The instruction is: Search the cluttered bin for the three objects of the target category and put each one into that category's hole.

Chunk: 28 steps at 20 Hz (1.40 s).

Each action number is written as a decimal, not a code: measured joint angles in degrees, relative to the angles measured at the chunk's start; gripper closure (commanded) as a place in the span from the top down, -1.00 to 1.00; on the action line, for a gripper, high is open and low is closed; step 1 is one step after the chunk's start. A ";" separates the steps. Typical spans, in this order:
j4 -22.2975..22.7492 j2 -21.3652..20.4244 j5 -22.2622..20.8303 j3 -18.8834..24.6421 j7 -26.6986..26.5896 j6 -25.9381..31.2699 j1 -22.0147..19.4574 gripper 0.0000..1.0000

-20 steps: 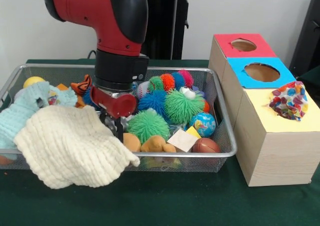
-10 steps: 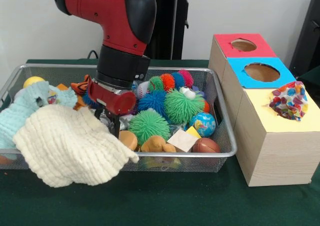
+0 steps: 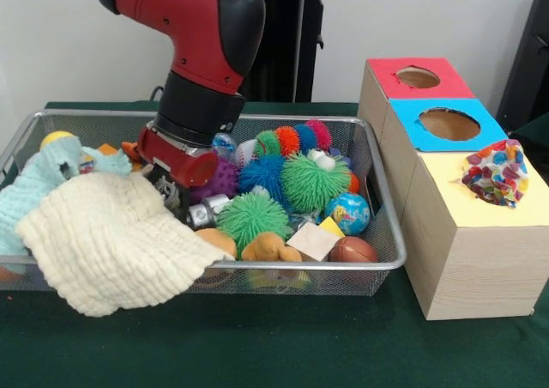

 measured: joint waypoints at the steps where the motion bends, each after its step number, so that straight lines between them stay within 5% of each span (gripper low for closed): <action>1: 0.27 -0.31 -0.98 0.94 0.00 -0.01 -1.17 1.00; 7: 2.51 -2.65 -2.41 4.40 0.00 1.67 -4.76 1.00; 14: 3.51 -4.53 -2.07 4.45 0.00 10.43 -5.07 1.00; 20: 4.96 -6.70 0.86 11.27 0.00 27.35 -14.23 1.00; 21: 5.43 -7.40 2.88 14.82 0.00 32.71 -18.88 1.00; 28: 6.91 -7.53 6.38 22.96 0.00 40.40 -28.25 1.00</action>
